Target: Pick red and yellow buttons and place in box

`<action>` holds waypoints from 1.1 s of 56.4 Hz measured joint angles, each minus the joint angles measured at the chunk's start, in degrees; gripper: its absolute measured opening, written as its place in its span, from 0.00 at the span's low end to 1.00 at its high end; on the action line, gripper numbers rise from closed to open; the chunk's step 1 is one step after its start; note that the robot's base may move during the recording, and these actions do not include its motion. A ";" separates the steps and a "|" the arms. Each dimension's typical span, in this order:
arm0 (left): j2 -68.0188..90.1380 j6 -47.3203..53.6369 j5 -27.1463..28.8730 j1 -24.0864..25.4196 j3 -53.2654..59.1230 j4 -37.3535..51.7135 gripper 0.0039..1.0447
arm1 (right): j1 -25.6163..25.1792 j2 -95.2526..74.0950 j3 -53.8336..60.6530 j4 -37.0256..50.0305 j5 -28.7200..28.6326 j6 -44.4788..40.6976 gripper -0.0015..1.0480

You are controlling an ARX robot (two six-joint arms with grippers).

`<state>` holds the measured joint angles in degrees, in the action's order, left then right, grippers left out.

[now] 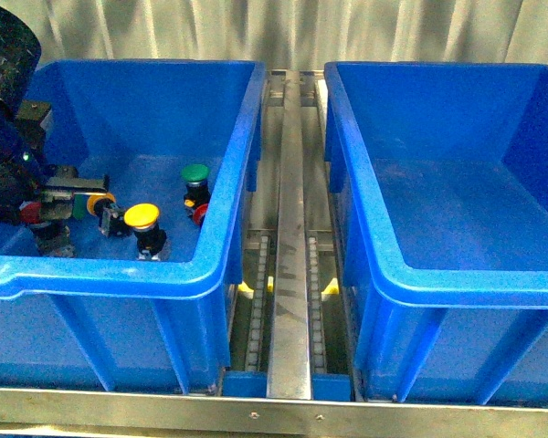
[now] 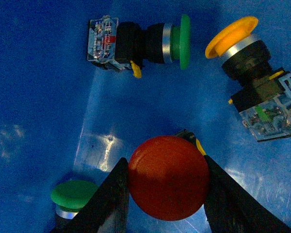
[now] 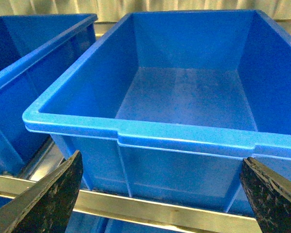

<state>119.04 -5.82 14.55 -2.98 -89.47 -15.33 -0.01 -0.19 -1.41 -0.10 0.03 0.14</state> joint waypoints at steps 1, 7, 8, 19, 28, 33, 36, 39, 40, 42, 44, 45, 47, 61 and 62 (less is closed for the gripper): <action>-0.04 0.02 0.00 0.02 0.07 0.02 0.33 | 0.00 0.02 0.00 0.00 0.00 0.00 0.94; -0.76 0.07 0.17 0.11 0.87 0.09 0.33 | 0.00 0.00 0.00 0.00 0.00 0.00 0.94; -1.01 0.09 0.11 0.11 1.07 0.13 0.33 | 0.00 0.02 0.00 0.00 0.00 0.00 0.94; -8.90 2.14 -4.13 0.07 2.91 -0.13 0.33 | 0.00 0.00 0.00 0.00 0.00 0.00 0.94; -18.67 3.58 -7.91 2.01 4.24 -4.35 0.32 | 0.00 0.00 0.00 0.00 0.00 0.00 0.94; -24.48 4.35 -11.67 5.18 6.36 -5.46 0.32 | 0.00 0.02 0.00 0.00 0.00 0.00 0.94; -27.36 4.57 -14.53 7.21 8.04 -5.16 0.32 | 0.00 0.00 0.00 0.00 0.00 0.00 0.94; -31.06 5.05 -19.08 9.92 10.88 -3.28 0.32 | 0.00 0.02 0.00 0.00 0.00 0.00 0.94; -32.54 5.33 -20.72 11.04 12.15 -2.34 0.32 | 0.00 0.02 0.00 0.00 0.00 0.00 0.94; -34.77 6.03 -22.62 12.61 14.25 -0.63 0.32 | 0.00 0.00 0.00 0.00 0.00 0.00 0.94; -37.09 6.10 -24.94 14.25 16.63 1.22 0.32 | 0.00 0.00 0.00 0.00 0.00 0.00 0.94; -38.56 6.08 -26.88 15.26 18.23 2.45 0.32 | 0.00 0.00 0.00 0.00 -0.02 0.00 0.94; -40.65 5.95 -30.10 16.66 20.70 4.13 0.32 | 0.00 0.02 0.00 0.00 0.00 0.00 0.94; -47.04 -11.65 -56.06 14.97 37.90 23.04 0.32 | 0.00 0.00 0.00 0.00 0.00 0.00 0.94; -46.73 -14.62 -58.05 13.66 39.19 25.59 0.32 | 0.00 0.00 0.00 0.00 0.00 0.00 0.94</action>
<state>72.31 -20.45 -43.51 10.68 -50.28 10.26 -0.01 -0.19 -1.41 -0.10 0.03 0.14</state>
